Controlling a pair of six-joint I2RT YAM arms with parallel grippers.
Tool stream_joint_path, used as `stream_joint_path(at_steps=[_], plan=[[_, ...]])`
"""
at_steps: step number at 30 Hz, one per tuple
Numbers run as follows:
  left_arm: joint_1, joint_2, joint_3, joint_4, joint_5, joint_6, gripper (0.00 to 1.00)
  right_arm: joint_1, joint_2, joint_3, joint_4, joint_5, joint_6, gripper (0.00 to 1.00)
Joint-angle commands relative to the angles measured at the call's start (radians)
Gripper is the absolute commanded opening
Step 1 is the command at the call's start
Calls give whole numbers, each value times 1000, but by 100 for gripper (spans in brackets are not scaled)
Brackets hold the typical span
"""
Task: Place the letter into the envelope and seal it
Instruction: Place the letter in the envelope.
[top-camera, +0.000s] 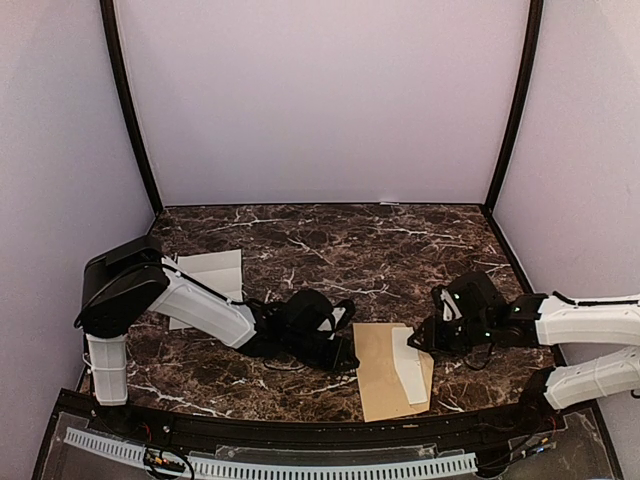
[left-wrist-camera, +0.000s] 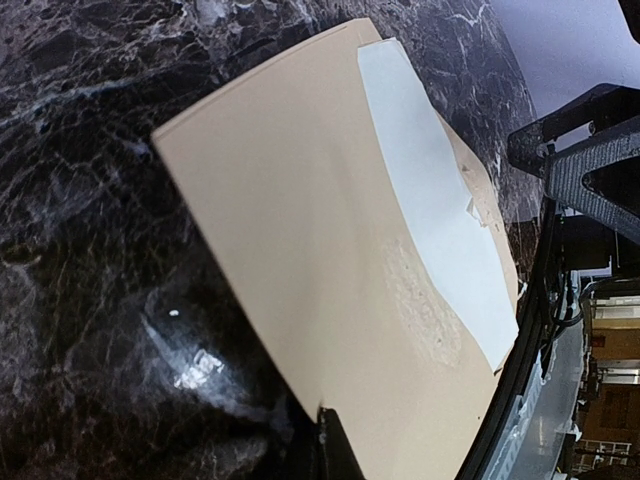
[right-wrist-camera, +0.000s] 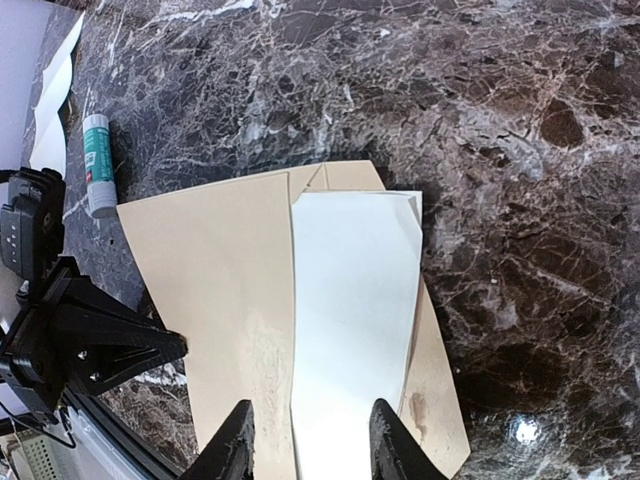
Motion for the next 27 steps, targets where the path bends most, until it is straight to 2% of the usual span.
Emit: stream_joint_path(at_steps=[1, 14, 27], plan=[[-4, 16, -5, -29, 8, 3, 0, 8, -13, -14, -31, 15, -17, 36], [-4, 18, -2, -27, 12, -1, 0, 22, 92, -32, 6, 29, -9, 31], [-4, 22, 5, -24, 20, 0, 0, 64, 180, 1, 73, 0, 2, 20]])
